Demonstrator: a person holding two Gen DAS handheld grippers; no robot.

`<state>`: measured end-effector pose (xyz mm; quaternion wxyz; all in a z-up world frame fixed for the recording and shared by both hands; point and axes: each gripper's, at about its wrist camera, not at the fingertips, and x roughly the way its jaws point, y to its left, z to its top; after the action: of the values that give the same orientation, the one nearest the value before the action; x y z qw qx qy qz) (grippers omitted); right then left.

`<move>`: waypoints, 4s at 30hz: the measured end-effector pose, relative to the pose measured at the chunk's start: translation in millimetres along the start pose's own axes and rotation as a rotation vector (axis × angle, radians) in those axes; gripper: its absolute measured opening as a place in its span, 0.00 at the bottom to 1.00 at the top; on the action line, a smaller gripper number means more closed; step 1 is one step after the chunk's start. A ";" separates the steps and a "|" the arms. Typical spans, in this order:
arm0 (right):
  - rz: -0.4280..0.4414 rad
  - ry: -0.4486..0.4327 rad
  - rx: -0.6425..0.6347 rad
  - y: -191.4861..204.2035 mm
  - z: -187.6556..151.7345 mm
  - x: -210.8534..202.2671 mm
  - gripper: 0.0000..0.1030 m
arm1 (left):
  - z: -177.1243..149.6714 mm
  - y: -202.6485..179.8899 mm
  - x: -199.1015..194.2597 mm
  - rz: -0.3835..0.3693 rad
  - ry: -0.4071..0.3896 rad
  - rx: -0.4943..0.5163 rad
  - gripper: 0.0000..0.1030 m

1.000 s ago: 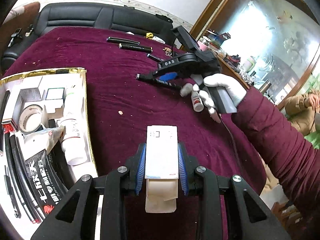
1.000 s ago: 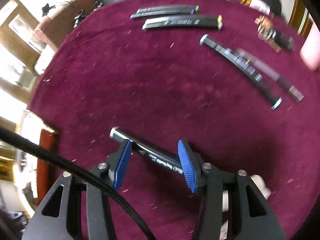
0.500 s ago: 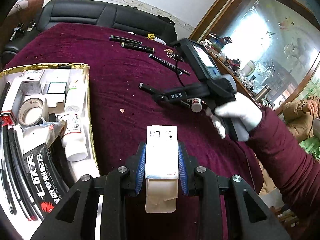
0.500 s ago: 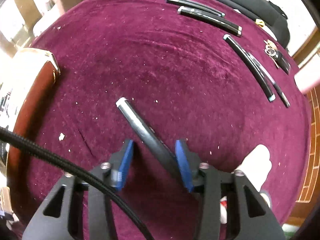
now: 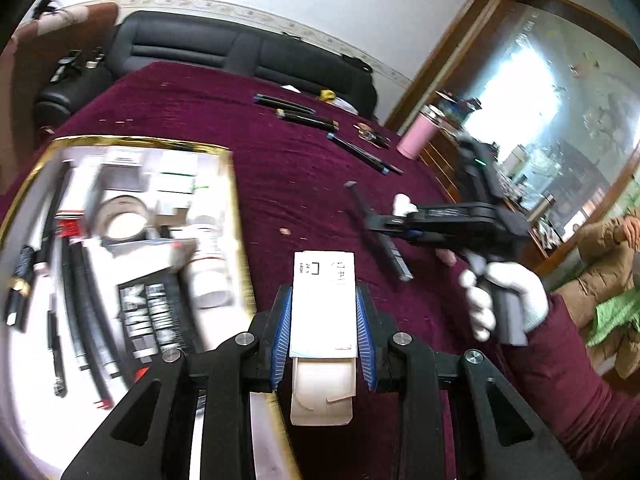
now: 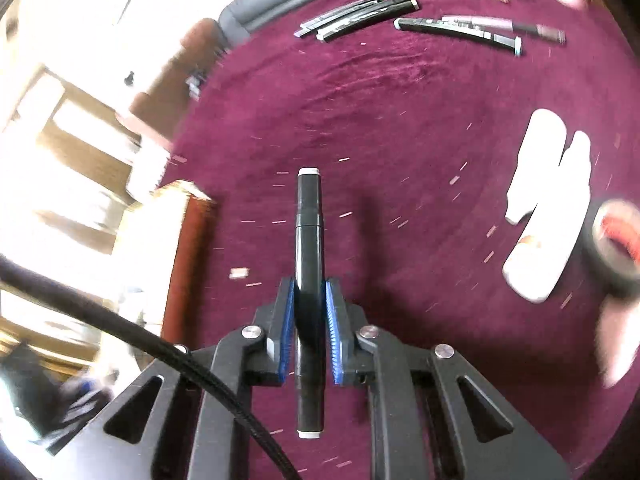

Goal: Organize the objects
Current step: 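Grasp a black marker with the right gripper while the left gripper holds the box, then lower the stapler box and marker into the tray, open both grippers, then move both grippers back toward the tape and white bottles, then grasp the black electrical tape roll with the right gripper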

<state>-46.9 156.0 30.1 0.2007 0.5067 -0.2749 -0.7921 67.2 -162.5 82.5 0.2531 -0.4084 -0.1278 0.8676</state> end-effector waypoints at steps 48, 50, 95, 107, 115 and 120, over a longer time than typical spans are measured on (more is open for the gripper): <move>0.330 0.139 -0.099 217.6 -81.2 131.9 0.44 | -5.4 142.4 -104.3 0.301 -0.166 -0.174 0.54; 0.351 0.102 -0.079 205.4 -78.0 115.4 0.44 | -4.6 132.0 -108.2 0.253 -0.187 -0.160 0.59; -0.693 -0.020 -0.292 -45.9 -4.2 -60.9 0.24 | 1.1 -58.8 46.3 -0.086 0.137 0.127 0.77; -0.556 -0.071 -0.348 -58.6 -18.2 -79.8 0.24 | 17.6 -104.9 67.5 -0.073 0.137 0.254 0.77; -0.601 -0.032 -0.367 -56.6 -6.4 -59.2 0.24 | 33.1 -137.8 103.4 -0.045 0.135 0.369 0.77; -0.618 -0.003 -0.454 -54.6 -10.4 -54.9 0.26 | 32.5 -161.5 132.0 -0.031 0.164 0.481 0.77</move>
<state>-17.3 228.3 29.7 0.0591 0.5071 0.0728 -0.8568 25.1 44.3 87.3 0.3655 -0.4036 0.0969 0.8331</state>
